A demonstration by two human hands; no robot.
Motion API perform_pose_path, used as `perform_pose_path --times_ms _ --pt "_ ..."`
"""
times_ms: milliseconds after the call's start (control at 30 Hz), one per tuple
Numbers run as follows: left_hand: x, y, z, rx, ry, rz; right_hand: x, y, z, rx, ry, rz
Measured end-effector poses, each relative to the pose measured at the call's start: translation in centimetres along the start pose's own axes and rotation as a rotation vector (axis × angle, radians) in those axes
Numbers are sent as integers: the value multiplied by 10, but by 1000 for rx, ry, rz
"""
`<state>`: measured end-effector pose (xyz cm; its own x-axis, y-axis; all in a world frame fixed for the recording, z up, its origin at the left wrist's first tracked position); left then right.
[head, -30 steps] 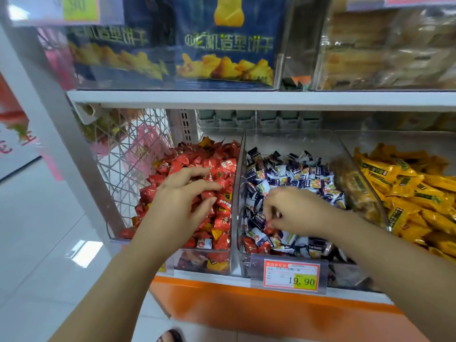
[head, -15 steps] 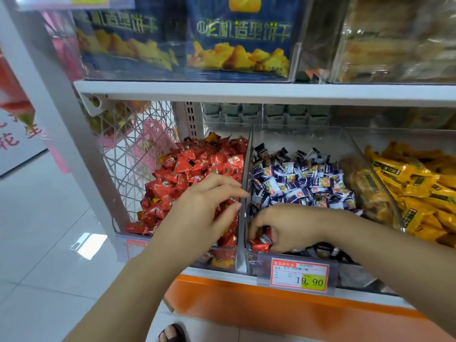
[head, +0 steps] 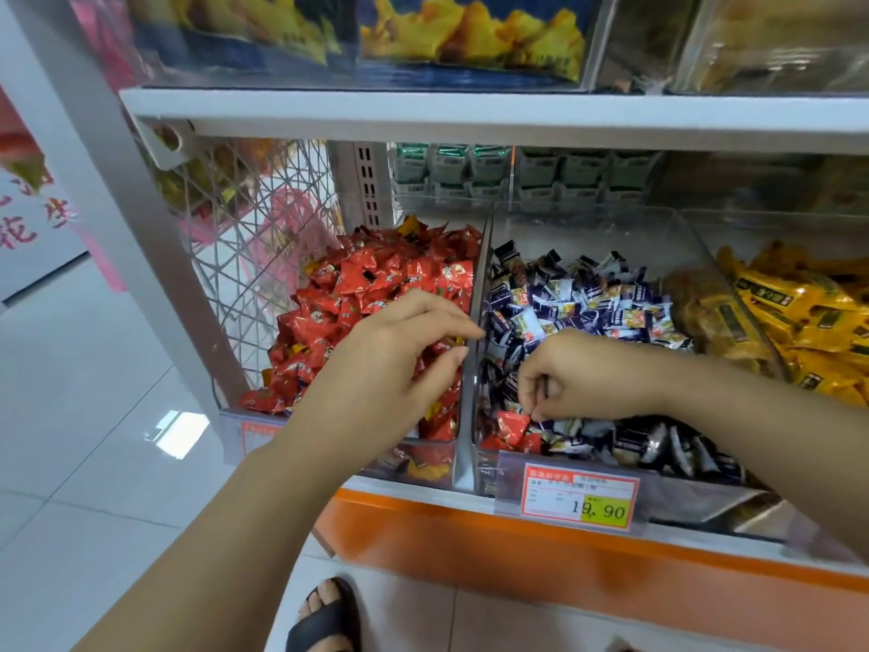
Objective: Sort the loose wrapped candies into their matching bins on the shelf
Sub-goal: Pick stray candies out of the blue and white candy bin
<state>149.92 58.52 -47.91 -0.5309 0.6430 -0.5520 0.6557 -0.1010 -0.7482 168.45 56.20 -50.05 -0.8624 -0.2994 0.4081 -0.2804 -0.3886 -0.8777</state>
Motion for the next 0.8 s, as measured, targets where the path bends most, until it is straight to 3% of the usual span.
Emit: perform_pose_path --times_ms 233,367,500,567,633,700,800 --pt "1 1 -1 -5 4 5 -13 -30 17 -243 148 261" --pt "1 1 -2 -13 11 -1 -26 -52 31 -511 283 392" --pt "2 1 -1 -16 10 4 -27 -45 30 -491 234 442" --pt "2 1 -1 -16 13 -1 -10 -36 25 -386 43 223" --pt "2 1 -1 -16 14 -2 9 -14 16 -84 -63 -38" --pt "2 1 -1 -20 13 1 15 7 5 158 -86 -31" --pt "2 1 -1 -17 20 -2 9 22 -10 247 -102 -7"
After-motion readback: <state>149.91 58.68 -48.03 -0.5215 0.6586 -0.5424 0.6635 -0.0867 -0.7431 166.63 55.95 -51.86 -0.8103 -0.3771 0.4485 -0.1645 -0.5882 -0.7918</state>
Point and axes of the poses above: each hand's wrist, its own z-axis away from the middle knuckle, its own y-axis out of the palm, x = y × z, the point moved 3 cm from there along -z, towards the middle knuckle, and after that the axes turned 10 degrees about -y, right-handed, at the moved point
